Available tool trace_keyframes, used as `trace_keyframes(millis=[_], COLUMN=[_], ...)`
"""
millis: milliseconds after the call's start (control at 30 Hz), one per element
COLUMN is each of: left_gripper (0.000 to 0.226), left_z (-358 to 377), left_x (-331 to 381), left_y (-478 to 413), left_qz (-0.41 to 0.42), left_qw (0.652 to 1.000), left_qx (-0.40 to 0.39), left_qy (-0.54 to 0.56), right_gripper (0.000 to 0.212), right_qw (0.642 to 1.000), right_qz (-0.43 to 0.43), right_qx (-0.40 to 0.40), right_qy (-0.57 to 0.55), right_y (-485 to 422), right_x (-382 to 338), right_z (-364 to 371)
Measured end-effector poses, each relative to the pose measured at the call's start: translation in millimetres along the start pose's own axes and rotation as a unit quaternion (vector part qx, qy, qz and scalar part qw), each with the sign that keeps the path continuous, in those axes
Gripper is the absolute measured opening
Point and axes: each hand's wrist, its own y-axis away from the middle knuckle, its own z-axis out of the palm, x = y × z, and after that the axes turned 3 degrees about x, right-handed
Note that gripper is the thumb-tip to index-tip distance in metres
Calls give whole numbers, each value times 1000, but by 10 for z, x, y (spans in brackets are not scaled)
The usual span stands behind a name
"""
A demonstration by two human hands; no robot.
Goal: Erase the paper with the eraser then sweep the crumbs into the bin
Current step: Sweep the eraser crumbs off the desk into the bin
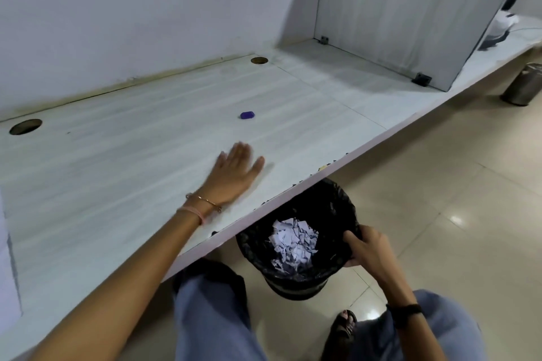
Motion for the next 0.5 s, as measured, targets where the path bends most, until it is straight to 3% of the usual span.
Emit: trace_keyframes(millis=[100, 200, 333, 400, 500], left_gripper=[88, 81, 85, 86, 73], left_z=[225, 345, 421, 555, 817], left_x=[355, 800, 897, 1023, 1290], left_y=[117, 245, 93, 120, 163], left_qz=[111, 216, 78, 119, 195], left_qw=[991, 974, 997, 993, 973], left_qx=[-50, -70, 18, 15, -40], left_qy=[-60, -20, 17, -11, 116], right_gripper=[23, 25, 23, 22, 23], right_qw=[1000, 1000, 999, 999, 997], right_qz=[4, 6, 11, 22, 42], right_qx=[1, 4, 15, 20, 33], right_qy=[3, -18, -34, -39, -63], right_y=[-14, 1, -5, -20, -92], right_x=[63, 88, 196, 262, 400], right_z=[8, 6, -30, -38, -55])
